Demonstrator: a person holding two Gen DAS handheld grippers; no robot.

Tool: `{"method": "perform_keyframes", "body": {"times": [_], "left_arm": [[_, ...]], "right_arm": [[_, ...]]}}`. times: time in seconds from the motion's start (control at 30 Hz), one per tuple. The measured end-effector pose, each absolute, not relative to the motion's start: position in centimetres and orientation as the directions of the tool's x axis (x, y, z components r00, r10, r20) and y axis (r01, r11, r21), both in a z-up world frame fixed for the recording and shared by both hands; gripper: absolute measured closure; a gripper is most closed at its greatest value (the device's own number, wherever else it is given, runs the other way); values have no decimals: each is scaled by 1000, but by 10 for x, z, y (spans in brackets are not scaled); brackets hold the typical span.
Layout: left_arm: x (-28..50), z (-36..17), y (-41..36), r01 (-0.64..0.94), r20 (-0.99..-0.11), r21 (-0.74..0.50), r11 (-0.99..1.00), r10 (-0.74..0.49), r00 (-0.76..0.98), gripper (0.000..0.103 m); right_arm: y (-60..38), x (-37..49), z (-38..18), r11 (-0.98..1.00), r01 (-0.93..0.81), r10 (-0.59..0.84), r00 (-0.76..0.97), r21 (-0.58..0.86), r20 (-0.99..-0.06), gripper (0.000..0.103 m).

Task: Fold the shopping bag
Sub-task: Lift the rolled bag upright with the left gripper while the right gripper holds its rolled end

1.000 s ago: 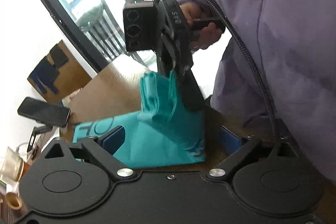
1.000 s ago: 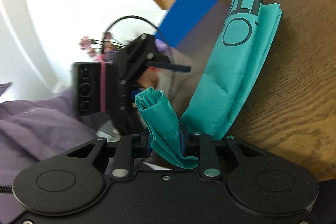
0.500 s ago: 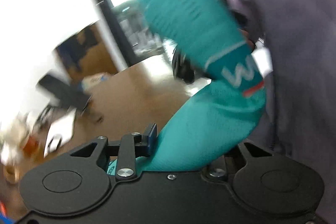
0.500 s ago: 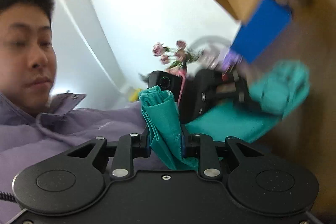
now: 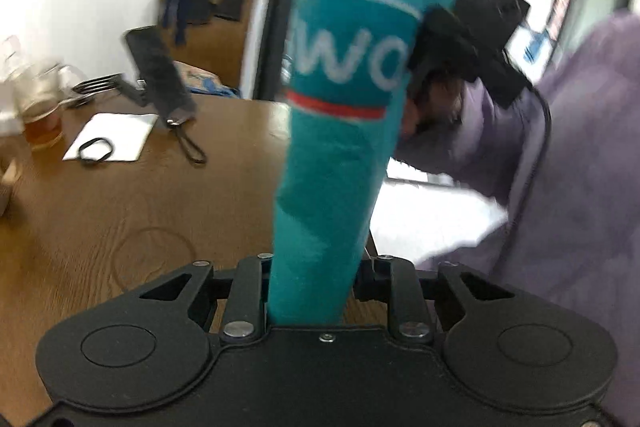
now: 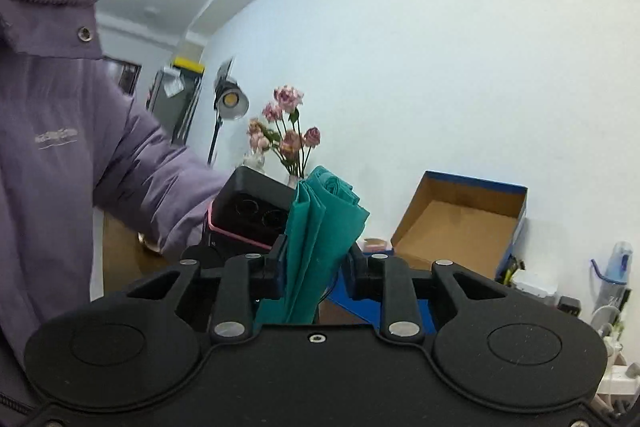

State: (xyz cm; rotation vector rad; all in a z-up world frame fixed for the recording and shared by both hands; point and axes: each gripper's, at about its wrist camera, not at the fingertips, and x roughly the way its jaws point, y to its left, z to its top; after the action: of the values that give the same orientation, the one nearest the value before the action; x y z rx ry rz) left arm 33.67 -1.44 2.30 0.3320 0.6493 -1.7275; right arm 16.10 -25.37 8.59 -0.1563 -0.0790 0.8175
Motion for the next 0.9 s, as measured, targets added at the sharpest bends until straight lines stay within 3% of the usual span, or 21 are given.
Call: {"method": "perform_keyframes", "body": {"times": [0.1,0.2,0.27,0.37,0.53,0.67,0.73,0.9], "left_arm": [[333,25,-11,963,-500,-231,-136,-833,-238,76],[327,29,-8,969,-450,-208,-134,-867,-216,66],[328,35,-6,966,-398,-225,-130,-893,-213,66],[331,42,-4,963,-308,-244,-113,-933,-188,68],[330,54,7,944,-221,-301,-135,-953,-207,82],[323,61,14,967,-236,-241,-77,-962,-136,89],[317,63,12,982,-285,-187,-8,-956,-61,91],[314,68,30,964,-292,-83,252,-931,218,92]], "right_arm": [[-256,166,84,671,-735,741,669,-98,49,76],[-256,173,81,658,-752,753,655,-39,59,78],[-262,178,77,651,-759,757,649,3,68,79],[-271,188,71,635,-770,764,639,66,90,80],[-294,201,64,578,-805,799,591,133,105,81],[-302,219,63,525,-836,837,541,162,79,80],[-301,230,63,489,-854,863,503,178,39,78],[-314,246,62,564,-799,822,566,207,-55,60]]}}
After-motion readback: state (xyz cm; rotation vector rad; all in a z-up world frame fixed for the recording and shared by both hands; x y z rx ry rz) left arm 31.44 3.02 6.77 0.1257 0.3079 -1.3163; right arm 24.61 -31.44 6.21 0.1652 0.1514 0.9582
